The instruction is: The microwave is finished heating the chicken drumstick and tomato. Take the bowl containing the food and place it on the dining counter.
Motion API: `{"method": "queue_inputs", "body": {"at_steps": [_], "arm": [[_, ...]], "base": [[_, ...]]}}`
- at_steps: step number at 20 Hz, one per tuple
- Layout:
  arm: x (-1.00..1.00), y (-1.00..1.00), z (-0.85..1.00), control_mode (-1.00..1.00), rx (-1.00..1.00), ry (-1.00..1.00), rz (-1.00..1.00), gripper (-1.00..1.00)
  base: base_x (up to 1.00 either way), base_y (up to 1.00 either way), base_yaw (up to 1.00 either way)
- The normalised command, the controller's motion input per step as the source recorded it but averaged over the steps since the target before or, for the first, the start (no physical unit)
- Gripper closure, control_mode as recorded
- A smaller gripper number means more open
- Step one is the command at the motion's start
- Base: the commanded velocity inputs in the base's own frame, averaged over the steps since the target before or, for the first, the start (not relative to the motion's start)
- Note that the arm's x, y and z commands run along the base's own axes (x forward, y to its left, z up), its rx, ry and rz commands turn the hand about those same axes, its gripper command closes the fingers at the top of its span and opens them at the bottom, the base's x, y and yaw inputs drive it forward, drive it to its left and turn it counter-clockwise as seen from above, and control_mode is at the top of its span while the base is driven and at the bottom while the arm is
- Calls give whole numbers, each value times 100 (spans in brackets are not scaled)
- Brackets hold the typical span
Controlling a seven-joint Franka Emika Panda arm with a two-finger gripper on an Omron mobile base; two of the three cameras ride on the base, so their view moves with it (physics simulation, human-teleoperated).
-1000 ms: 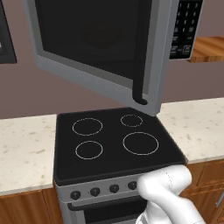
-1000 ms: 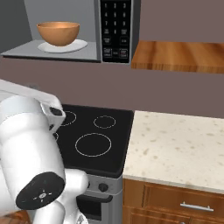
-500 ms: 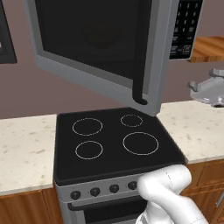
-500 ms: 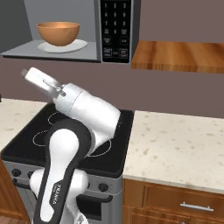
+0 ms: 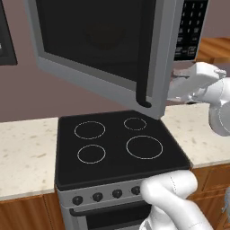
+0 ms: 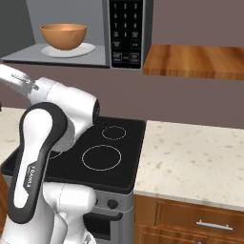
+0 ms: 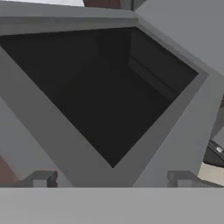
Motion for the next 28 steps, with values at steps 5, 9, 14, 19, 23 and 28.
{"method": "queue_inputs", "body": {"at_steps": [5, 9, 14, 19, 23, 28], "arm": [[1, 97, 0, -100, -15, 0, -1, -100], [0, 100, 0, -100, -11, 0, 0, -100], [-24, 100, 0, -100, -8, 0, 0, -100], [-11, 100, 0, -100, -9, 0, -5, -100], [3, 48, 0, -100, -7, 1, -11, -100], [22, -61, 0, -100, -1, 0, -12, -100]], "base": [[0, 0, 0], [0, 0, 0], [0, 0, 0], [0, 0, 0], [0, 0, 0], [0, 0, 0]]}}
